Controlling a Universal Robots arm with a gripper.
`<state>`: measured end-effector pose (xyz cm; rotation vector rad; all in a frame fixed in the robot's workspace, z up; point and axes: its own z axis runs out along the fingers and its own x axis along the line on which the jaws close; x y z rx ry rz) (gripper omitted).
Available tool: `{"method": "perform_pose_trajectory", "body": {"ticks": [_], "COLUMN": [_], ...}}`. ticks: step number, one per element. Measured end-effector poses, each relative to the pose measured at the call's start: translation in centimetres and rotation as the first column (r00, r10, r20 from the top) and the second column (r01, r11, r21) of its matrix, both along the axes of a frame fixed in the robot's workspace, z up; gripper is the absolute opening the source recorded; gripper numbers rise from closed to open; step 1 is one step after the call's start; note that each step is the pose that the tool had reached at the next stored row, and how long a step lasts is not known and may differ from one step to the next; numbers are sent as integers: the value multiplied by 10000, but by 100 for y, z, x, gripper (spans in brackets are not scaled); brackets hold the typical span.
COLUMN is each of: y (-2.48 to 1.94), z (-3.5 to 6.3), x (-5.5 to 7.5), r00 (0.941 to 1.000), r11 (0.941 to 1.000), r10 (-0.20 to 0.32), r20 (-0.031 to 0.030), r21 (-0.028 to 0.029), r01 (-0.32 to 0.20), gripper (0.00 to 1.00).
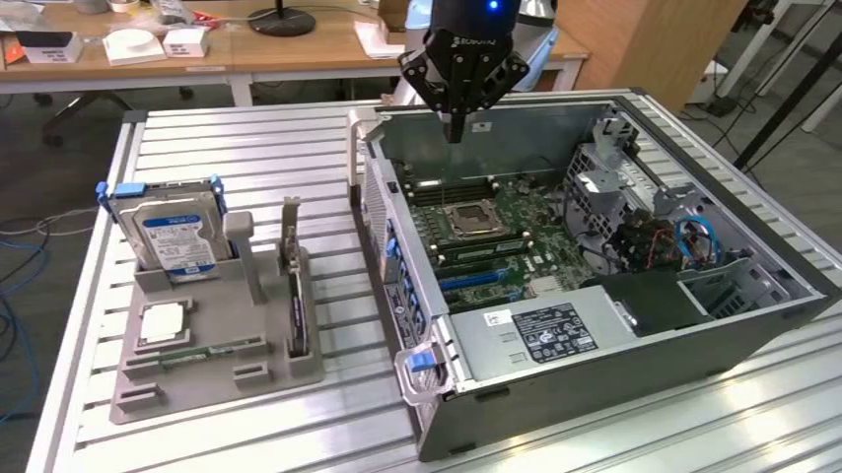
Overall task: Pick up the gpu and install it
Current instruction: 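Reach for the gpu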
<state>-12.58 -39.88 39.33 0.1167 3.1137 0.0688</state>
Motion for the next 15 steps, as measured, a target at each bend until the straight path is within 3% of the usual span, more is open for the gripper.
{"method": "perform_pose_trajectory", "body": {"ticks": [15], "y": [0], "z": [-4], "x": [-44], "r00": [10000], "r11": [10000], "r10": [1], "r20": [0], "r21": [1], "r01": [-1], "gripper": [11]}}
